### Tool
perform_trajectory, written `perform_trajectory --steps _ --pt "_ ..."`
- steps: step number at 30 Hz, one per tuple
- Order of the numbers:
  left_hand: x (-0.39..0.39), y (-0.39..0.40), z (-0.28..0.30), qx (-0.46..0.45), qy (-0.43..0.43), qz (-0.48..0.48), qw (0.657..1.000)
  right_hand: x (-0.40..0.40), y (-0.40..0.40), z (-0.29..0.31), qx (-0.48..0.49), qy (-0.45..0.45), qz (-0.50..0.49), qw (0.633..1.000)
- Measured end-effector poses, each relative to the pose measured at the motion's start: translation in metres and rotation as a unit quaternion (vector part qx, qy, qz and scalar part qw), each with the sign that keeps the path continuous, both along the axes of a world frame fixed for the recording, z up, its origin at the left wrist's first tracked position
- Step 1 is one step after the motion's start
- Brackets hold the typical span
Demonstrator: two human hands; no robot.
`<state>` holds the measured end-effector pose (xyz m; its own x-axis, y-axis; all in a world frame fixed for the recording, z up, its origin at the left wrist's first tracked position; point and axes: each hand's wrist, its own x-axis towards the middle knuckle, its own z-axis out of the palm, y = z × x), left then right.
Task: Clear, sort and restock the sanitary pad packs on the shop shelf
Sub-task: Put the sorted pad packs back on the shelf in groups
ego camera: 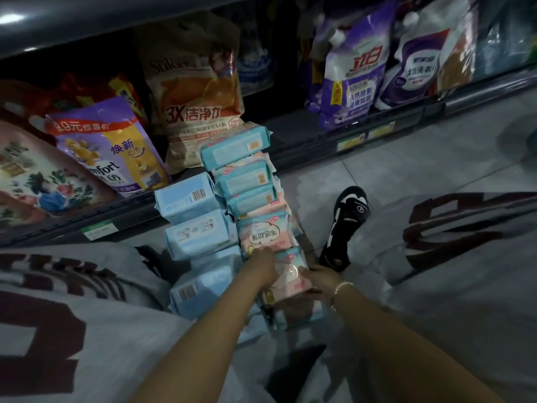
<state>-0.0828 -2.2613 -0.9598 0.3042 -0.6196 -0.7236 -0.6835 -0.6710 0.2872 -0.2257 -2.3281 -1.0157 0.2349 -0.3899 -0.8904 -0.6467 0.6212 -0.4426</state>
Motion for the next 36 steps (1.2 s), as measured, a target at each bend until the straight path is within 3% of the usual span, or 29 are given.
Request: perform_trajectory --steps 6,10,14,17,20,22,26,33,36 --pt "0.001 -0.008 0.006 -0.05 0.033 0.094 0.994 -0.009 -0.017 0.001 0.031 0.008 -0.069 0.997" --pt "0.01 -0.014 0.01 -0.053 0.082 0.107 0.99 -0.008 -0.029 0.028 0.022 -0.051 -0.171 0.984" --pt "0.011 -0.015 0.007 -0.132 0.207 0.298 0.923 -0.002 -0.031 0.043 0.003 -0.166 -0.216 0.962" --pt "0.012 -0.02 0.007 -0.146 0.234 0.351 0.895 0.0 -0.035 0.046 -0.039 -0.159 -0.19 0.968" --pt "0.023 -0.029 0.001 -0.176 0.025 0.231 0.957 -0.001 -0.043 0.047 -0.109 -0.123 -0.218 0.962" --pt "0.034 -0.035 -0.01 -0.184 -0.051 0.178 0.965 -0.001 -0.05 0.046 -0.153 -0.086 -0.217 0.96" --pt "0.045 -0.043 -0.031 -0.11 -0.065 0.06 0.99 -0.002 -0.059 0.037 -0.182 -0.03 -0.188 0.965" --pt "0.044 -0.051 -0.042 -0.049 -0.159 -0.073 0.983 -0.007 -0.055 0.027 -0.136 -0.002 -0.217 0.967" --pt "0.041 -0.052 -0.047 -0.049 -0.096 -0.043 0.993 -0.01 -0.056 0.024 -0.131 -0.009 -0.222 0.966"
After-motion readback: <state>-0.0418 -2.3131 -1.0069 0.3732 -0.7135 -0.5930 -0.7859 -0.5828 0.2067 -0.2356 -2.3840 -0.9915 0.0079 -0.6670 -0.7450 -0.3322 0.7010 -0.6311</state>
